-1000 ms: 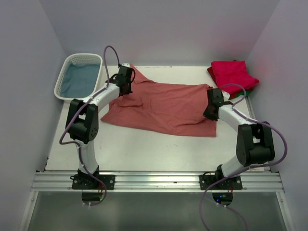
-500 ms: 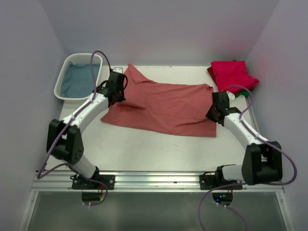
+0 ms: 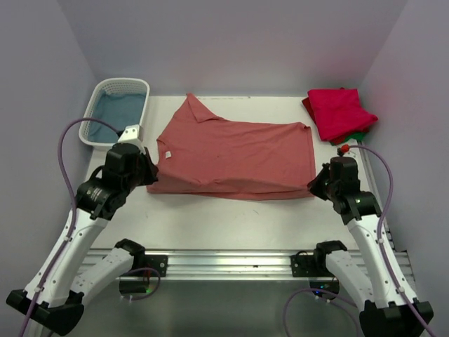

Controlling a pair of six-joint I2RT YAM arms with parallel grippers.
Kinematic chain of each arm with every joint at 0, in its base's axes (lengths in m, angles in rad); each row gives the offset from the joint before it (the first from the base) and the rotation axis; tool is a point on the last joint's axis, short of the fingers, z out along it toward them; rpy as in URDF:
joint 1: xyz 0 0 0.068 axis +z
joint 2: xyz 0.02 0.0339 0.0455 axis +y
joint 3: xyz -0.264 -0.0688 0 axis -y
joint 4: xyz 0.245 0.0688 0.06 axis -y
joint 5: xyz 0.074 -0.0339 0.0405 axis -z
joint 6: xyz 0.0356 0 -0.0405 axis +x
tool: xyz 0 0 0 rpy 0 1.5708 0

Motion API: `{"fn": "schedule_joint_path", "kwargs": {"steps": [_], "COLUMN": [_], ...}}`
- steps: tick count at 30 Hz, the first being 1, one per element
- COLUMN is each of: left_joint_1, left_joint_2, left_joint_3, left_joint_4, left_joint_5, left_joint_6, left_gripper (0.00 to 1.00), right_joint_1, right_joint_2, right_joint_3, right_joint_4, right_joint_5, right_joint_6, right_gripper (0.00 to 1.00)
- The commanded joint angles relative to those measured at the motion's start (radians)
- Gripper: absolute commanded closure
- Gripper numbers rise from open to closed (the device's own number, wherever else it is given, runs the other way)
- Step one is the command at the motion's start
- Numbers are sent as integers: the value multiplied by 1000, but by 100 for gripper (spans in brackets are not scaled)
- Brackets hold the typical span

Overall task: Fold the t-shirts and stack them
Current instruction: Flatten the tshirt out

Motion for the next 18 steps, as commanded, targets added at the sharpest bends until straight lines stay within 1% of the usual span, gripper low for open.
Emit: {"fn": "schedule_joint_path", "kwargs": {"steps": [1,4,6,8,12,16,17,18], "left_joint_1": [-3,-3,-3,-3,-2,-2,-2,-3], "left_joint_2": [-76,-143,-178,-195,-225,-180,-156,-86], "left_joint_3": [-23,-22,-16,-8,-17,-97,-111,-118], "left_joint_4": [-153,-221,-273,-302,-327,-213,-172,-85], "left_joint_5": [86,115,132,154,174,149,129,111], "left_joint_6": [-63,-97,-118,-140,-155,-126,-102,-89], "left_gripper": [100,100,100,100,100,100,100,100], "right_joint_1": [2,2,2,2,4,2,2,2], "right_joint_2": [-76,-120,-131,-141,-153,-87,-63,7], "right_joint_3": [-4,16,31,43,48,27,20,13], "right_joint_4": [-153,-233,-268,-315,-334,-250,-189,-149], "right_joint_5": [-76,-94,-134,-130,-133,-101,-79,-61], "right_joint_6": [-13,-4,6,13,16,27,29,27], "right_gripper": [100,100,100,100,100,100,100,100]}}
